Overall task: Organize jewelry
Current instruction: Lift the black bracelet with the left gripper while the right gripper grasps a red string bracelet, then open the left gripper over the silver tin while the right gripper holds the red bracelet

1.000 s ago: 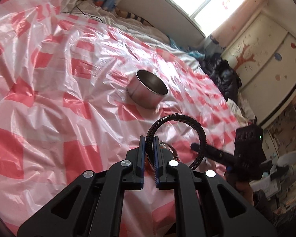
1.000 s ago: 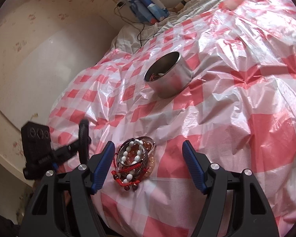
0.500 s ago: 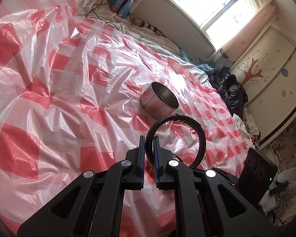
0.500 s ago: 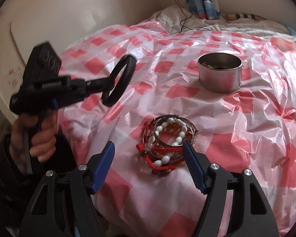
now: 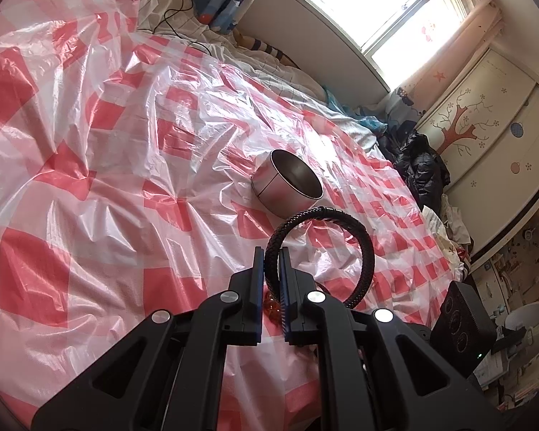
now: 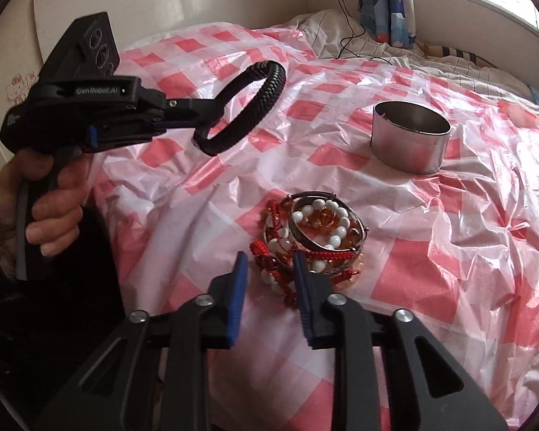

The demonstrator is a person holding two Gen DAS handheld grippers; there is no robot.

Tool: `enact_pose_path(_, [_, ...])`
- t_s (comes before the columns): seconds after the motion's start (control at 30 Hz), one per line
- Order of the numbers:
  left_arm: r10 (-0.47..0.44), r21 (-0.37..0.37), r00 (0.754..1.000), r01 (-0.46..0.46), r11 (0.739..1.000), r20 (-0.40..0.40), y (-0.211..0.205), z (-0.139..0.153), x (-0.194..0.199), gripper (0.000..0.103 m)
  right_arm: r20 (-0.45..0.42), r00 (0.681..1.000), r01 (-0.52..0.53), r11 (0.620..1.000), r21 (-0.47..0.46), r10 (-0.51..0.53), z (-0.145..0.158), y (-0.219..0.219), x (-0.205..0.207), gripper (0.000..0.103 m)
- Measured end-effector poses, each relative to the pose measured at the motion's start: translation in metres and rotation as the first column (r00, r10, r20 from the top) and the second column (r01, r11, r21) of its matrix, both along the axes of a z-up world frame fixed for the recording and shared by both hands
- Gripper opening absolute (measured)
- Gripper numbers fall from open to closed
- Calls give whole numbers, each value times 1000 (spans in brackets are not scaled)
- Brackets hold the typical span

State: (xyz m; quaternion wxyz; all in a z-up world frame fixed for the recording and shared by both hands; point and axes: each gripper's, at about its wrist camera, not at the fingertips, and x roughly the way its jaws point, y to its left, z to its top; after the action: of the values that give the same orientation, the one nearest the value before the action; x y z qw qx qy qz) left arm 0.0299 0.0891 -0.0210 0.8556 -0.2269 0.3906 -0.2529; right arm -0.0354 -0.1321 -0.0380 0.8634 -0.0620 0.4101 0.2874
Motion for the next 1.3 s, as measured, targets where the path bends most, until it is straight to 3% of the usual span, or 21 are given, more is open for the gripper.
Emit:
enact_pose_path(0.13, [2,-3,1000,-2,1000,1,0,0,1,7,15,1000,-23,1000,18,23,3,0,-4,9])
enact_pose_path(0.27, [3,-4,1000,-3,1000,1,1,1,0,7,-43,999,-10,978,209,19,13,-19,-1,9])
enact_pose_path(0.43, [2,-6,1000,-2,1000,3,2,1,0,7,-122,992,41,872,489,21,25,-52,1,9])
enact_pose_path(0.63, [1,-3,1000,-1,1000,10,1,3,0,7,-160,987,109,731,673,1,37,-87,11,9])
enact_pose_path(0.9, [-43,25,998,42,999,44,-34,17,34,7,-149,980,197,656,728,-129,64,-139,46,9])
enact_pose_path(1.07, [-64,57,996,61,997,55,-71,24,81,7,-143,973,226,647,728,-179,72,-160,77,9])
enact_pose_path(1.3, [-90,182,994,79,980,54,-119,21,139,7,-140,971,233,654,720,-193,73,-165,127,9])
